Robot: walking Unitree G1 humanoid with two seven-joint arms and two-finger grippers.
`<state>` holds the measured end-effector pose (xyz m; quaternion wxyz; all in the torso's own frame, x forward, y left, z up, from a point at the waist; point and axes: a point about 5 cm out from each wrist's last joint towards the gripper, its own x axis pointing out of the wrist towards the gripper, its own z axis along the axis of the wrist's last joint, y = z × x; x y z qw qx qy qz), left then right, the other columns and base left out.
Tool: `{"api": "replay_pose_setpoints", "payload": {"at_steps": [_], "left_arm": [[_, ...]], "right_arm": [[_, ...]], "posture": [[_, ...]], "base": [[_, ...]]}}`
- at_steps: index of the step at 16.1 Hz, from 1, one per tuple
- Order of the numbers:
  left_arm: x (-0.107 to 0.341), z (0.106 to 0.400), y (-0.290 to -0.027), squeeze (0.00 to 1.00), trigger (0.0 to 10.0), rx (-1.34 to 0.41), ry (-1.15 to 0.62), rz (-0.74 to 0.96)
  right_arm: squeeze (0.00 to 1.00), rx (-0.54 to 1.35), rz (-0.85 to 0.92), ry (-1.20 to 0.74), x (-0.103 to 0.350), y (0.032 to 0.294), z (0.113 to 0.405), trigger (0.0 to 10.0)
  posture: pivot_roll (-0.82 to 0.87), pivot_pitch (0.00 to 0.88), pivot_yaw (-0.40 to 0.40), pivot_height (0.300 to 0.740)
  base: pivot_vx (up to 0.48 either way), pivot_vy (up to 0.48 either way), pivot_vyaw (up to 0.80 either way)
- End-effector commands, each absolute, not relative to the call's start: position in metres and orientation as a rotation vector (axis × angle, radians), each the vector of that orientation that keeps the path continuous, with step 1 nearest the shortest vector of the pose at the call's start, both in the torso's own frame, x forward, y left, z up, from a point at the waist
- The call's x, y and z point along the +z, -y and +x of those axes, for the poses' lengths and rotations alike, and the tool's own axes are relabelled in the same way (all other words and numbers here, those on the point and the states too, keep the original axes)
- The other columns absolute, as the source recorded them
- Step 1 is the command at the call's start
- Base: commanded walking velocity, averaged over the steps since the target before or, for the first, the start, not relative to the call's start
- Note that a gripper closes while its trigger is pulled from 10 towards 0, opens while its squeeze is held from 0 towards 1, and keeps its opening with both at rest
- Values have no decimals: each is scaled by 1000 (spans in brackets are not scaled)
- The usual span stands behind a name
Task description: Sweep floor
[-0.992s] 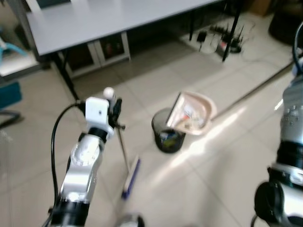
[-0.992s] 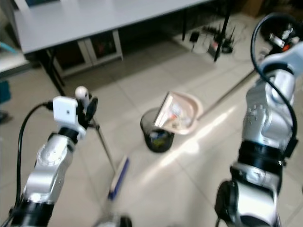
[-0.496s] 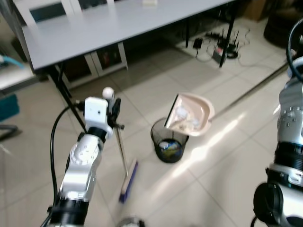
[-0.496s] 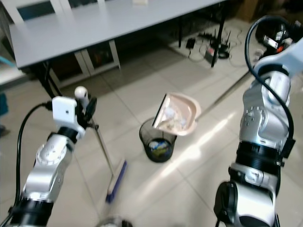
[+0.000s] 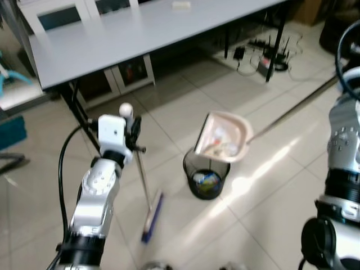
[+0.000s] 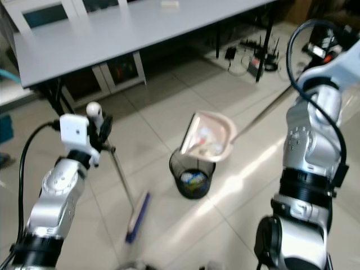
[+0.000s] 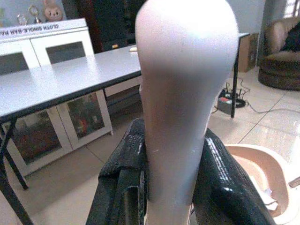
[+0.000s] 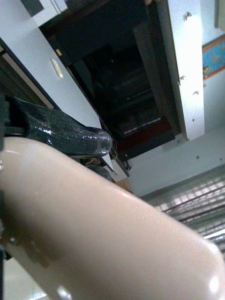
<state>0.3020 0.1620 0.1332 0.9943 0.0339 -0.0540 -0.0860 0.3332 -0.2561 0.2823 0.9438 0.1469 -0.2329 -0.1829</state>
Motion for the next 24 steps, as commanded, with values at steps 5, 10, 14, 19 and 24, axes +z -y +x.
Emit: {"api": "replay_pose_setpoints", "payload": {"at_steps": [5,10,14,19,24], "left_arm": [[136,301,-170,0,10000,-145,109,83],[135,299,-169,0,10000,-159,98,88],[134,298,-169,0,10000,-165,94,91],[134,298,-168,0,10000,-175,91,97],[134,299,-167,0,10000,-178,92,95]], "right_arm": [[0,-338,311,542,298,250,331,10000],[0,-218,187,550,303,235,335,10000],[0,-146,88,560,303,224,335,10000],[0,53,-59,551,300,193,331,10000],[0,245,-201,530,295,166,324,10000]], "posture": [[-12,48,77,740],[-10,58,76,740],[-9,61,76,740],[-8,63,80,740],[-10,58,80,740]], "base": [[0,0,0],[0,0,0],[0,0,0],[0,0,0],[0,0,0]]}}
